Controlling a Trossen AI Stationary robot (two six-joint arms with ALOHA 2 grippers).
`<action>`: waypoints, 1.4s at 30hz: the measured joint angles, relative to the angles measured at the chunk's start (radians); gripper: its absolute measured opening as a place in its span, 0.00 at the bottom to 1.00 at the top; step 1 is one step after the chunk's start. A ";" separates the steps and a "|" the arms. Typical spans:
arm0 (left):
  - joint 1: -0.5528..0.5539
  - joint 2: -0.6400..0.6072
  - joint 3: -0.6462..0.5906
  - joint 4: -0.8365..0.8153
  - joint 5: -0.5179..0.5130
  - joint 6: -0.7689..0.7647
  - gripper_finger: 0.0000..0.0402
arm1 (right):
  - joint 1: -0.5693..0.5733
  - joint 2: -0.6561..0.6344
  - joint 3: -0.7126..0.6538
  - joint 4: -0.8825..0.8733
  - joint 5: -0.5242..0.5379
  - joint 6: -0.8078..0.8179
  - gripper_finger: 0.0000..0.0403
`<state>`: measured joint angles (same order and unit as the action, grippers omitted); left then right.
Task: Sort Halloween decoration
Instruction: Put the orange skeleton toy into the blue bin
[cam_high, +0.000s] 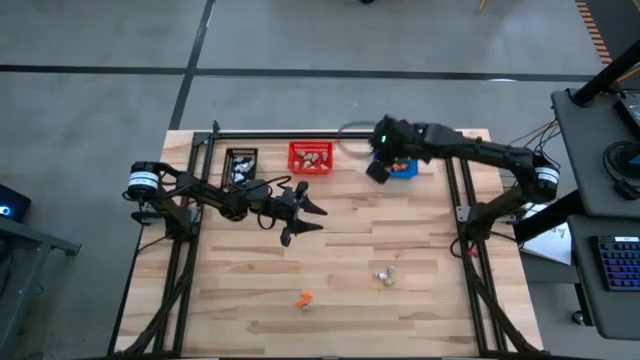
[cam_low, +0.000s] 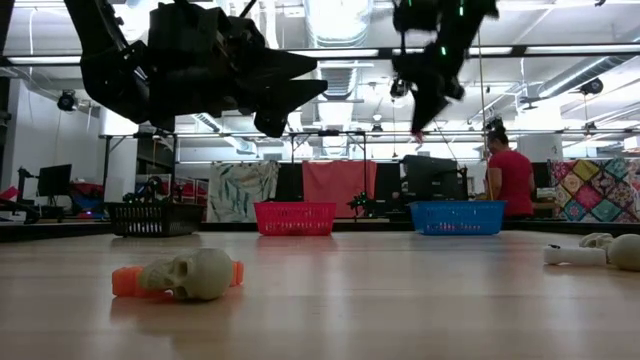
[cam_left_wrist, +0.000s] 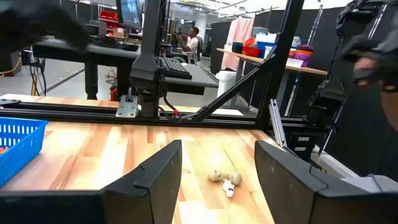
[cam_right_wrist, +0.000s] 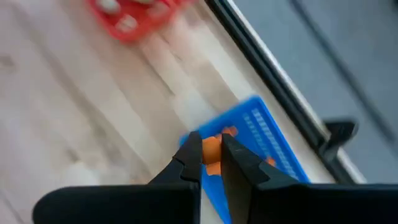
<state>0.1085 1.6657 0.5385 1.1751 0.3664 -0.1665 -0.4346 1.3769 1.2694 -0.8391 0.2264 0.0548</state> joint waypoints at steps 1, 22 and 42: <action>0.000 0.000 0.000 0.000 0.000 0.000 0.45 | -0.046 0.000 -0.014 0.004 -0.032 -0.001 0.06; 0.000 0.000 0.000 -0.001 -0.019 0.000 0.44 | -0.359 0.199 -0.218 0.133 -0.122 -0.033 0.06; 0.000 0.000 0.001 -0.001 -0.054 0.001 0.44 | -0.358 0.267 -0.212 0.141 -0.128 -0.055 0.18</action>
<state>0.1085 1.6653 0.5392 1.1740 0.3124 -0.1658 -0.7929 1.6440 1.0576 -0.6983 0.0982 0.0002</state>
